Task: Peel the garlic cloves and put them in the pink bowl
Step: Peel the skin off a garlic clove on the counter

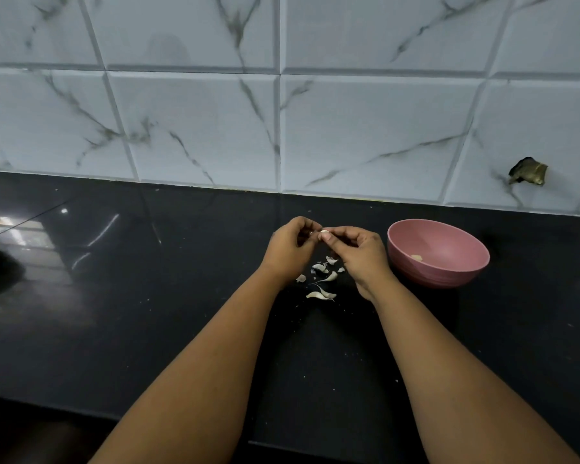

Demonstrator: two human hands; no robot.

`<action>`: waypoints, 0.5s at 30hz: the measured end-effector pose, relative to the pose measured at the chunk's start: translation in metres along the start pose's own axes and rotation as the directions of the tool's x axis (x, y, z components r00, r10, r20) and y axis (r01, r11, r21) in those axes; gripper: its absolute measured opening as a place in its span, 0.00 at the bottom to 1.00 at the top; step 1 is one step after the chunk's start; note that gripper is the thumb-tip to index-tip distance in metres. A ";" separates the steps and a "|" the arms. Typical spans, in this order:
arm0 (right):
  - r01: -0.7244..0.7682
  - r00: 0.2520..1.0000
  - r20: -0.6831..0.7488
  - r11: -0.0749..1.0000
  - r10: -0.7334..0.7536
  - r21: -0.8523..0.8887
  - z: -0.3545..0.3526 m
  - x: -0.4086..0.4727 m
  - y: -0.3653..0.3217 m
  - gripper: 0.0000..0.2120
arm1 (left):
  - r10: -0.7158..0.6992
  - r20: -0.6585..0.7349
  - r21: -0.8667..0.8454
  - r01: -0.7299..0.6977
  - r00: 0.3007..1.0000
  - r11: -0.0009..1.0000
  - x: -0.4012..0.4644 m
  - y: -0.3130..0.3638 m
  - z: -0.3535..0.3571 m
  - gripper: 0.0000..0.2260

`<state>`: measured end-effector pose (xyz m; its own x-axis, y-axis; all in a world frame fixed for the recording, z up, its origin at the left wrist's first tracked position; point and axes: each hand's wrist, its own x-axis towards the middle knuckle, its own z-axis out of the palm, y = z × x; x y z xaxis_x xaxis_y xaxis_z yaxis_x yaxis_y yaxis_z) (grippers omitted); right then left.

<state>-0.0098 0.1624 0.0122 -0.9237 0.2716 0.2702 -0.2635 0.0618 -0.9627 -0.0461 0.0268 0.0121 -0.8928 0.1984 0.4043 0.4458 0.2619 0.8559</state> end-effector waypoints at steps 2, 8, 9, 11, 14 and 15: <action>-0.018 1.000 -0.005 0.997 0.019 0.078 0.000 0.000 -0.001 0.06 | -0.037 -0.020 -0.058 0.036 0.999 0.998 0.000 0.002 0.002 0.04; 0.063 0.997 0.046 0.994 -0.059 -0.094 -0.003 0.003 0.000 0.09 | -0.109 -0.087 -0.170 0.093 0.990 0.981 -0.002 0.003 0.007 0.04; 0.071 0.997 0.044 0.991 -0.067 -0.116 -0.003 0.002 -0.001 0.08 | -0.108 -0.105 -0.168 0.089 0.989 0.982 -0.002 0.003 0.006 0.04; 0.060 0.998 0.021 0.993 -0.058 -0.097 -0.002 0.001 -0.002 0.04 | -0.114 -0.108 -0.202 0.091 0.988 0.975 -0.002 0.004 0.005 0.04; 0.018 1.000 0.005 1.000 -0.018 0.003 0.000 0.001 -0.002 0.04 | -0.119 -0.045 -0.218 0.106 0.992 0.970 -0.004 0.006 0.004 0.06; 0.008 1.000 0.012 1.000 -0.009 0.025 0.000 0.001 -0.001 0.06 | -0.128 -0.024 -0.237 0.119 0.991 0.964 -0.005 0.007 0.004 0.06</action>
<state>-0.0104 0.1628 0.0140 -0.9247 0.2594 0.2788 -0.2781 0.0401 -0.9597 -0.0383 0.0314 0.0146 -0.9439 0.1405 0.2989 0.3085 0.0520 0.9498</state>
